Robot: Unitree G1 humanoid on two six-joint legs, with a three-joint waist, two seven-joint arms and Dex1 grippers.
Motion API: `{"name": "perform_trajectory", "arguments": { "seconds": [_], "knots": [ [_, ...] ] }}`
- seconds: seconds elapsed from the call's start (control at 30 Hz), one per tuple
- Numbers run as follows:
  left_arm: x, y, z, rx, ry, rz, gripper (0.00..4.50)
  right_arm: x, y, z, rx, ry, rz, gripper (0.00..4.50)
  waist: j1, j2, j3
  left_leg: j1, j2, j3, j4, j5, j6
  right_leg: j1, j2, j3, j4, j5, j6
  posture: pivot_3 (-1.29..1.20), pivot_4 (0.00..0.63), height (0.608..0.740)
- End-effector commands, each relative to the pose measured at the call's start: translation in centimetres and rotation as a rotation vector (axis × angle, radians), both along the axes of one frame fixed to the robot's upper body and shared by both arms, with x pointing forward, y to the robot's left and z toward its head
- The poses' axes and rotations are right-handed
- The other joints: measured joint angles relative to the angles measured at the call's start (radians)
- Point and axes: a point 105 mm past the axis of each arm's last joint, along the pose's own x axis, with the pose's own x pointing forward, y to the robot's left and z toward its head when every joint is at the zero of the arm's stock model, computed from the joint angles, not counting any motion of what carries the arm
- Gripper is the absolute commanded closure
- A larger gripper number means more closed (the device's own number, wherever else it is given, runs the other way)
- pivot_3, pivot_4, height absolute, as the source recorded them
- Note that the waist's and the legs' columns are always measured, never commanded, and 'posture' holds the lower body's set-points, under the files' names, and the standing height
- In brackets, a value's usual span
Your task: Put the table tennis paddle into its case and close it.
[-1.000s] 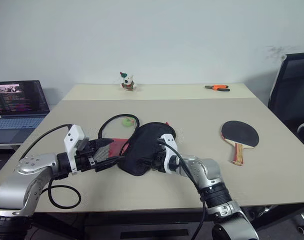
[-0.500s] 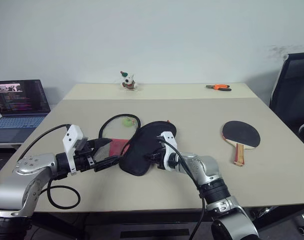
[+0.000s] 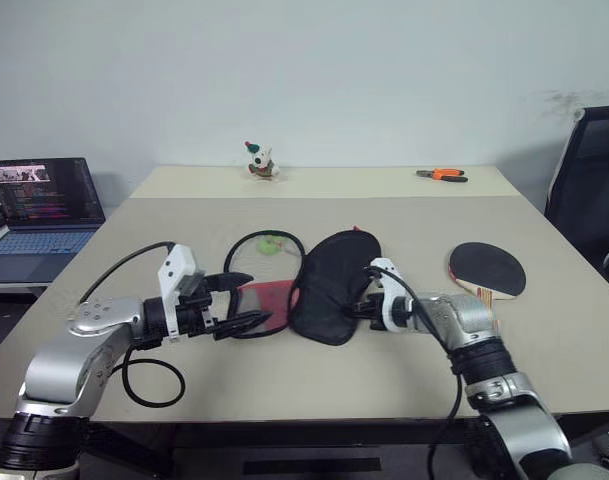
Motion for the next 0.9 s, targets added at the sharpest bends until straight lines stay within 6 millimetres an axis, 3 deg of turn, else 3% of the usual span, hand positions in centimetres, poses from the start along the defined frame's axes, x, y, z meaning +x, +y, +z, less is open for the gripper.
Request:
{"name": "perform_trajectory", "arguments": {
  "seconds": [0.03, 0.17, 0.4, 0.67, 0.77, 0.9],
  "knots": [
    [-0.1, -0.8, 1.1, -0.001, -0.045, -0.042, 0.0, -0.3, -0.5, 0.9, -0.015, -0.025, 0.034, 4.47, 0.0, 0.0, 0.0, 0.0, 0.0, 0.0, 0.0, 0.0, 0.0, 0.0, 0.0, 0.0, 0.0, 0.0, 0.0, 0.0, 0.15, 0.74],
    [0.1, -1.3, 1.1, 0.011, -0.05, -0.069, 0.0, -0.4, -2.7, 1.1, -0.066, -0.021, 0.052, 4.47, 0.0, 0.0, 0.0, 0.0, 0.0, 0.0, 0.0, 0.0, 0.0, 0.0, 0.001, 0.0, 0.0, 0.0, 0.0, 0.0, 0.15, 0.74],
    [0.4, -1.2, 1.1, 0.016, -0.049, -0.074, 0.0, 1.4, -5.3, 2.4, -0.105, -0.042, 0.009, 4.47, -0.002, 0.0, 0.0, 0.0, 0.0, 0.001, 0.0, 0.0, 0.0, 0.0, 0.003, 0.001, 0.0, 0.0, 0.0, 0.0, 0.15, 0.74],
    [0.4, -1.1, 1.2, 0.021, -0.055, -0.068, 0.0, 2.8, -6.4, 2.4, -0.103, -0.026, -0.039, 4.47, -0.001, 0.0, 0.0, 0.0, 0.0, 0.001, 0.0, 0.0, 0.0, 0.0, 0.003, 0.001, 0.0, 0.0, 0.0, 0.0, 0.15, 0.74],
    [0.4, -1.0, 1.2, 0.02, -0.058, -0.066, 0.0, 3.0, -6.3, 2.6, -0.09, -0.032, -0.043, 3.84, -0.001, 0.0, 0.0, 0.0, 0.0, 0.001, 0.0, 0.0, 0.0, 0.0, 0.003, 0.001, 0.0, 0.0, 0.0, 0.0, 0.15, 0.74],
    [0.4, -1.1, 1.2, 0.017, -0.059, -0.066, 0.0, 3.2, -6.5, 2.7, -0.112, -0.053, -0.046, 2.52, -0.001, 0.0, 0.0, 0.0, 0.0, 0.001, 0.0, 0.0, 0.0, 0.0, 0.003, 0.001, 0.001, 0.0, 0.0, 0.0, 0.15, 0.74]
  ]
}}
